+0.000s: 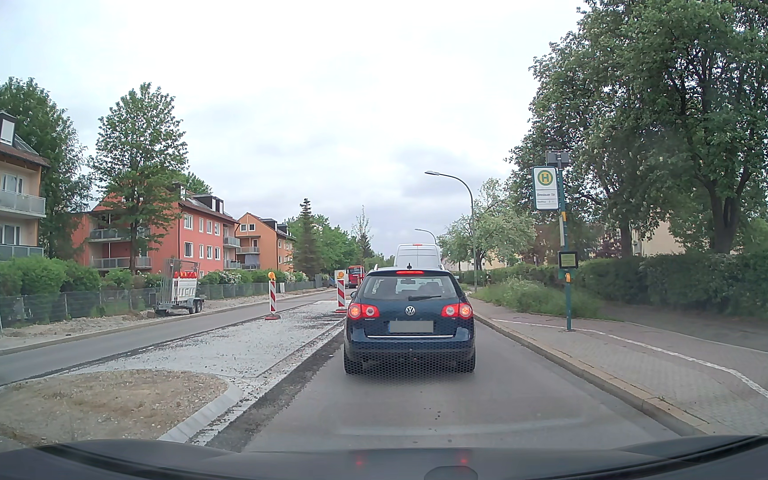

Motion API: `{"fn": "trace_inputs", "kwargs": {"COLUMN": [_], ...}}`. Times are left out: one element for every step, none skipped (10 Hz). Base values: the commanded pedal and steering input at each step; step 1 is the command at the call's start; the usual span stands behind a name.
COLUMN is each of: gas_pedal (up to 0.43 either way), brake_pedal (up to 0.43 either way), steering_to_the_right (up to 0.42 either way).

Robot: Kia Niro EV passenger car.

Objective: Follow the waypoints while adhering to traffic rules and regulations

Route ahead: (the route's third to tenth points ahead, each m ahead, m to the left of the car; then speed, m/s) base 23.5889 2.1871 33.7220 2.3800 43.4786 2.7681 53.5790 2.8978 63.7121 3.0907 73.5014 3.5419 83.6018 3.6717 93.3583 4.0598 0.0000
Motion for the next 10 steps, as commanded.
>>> {"fn": "trace_inputs", "kwargs": {"gas_pedal": [0.000, 0.000, 0.000, 0.000, 0.000, 0.000, 0.000, 0.000, 0.000, 0.000], "brake_pedal": [0.262, 0.262, 0.262, 0.262, 0.268, 0.262, 0.262, 0.262, 0.262, 0.262], "steering_to_the_right": [-0.016, -0.016, -0.016, -0.016, -0.016, -0.016, -0.016, -0.016, -0.016, -0.016]}}
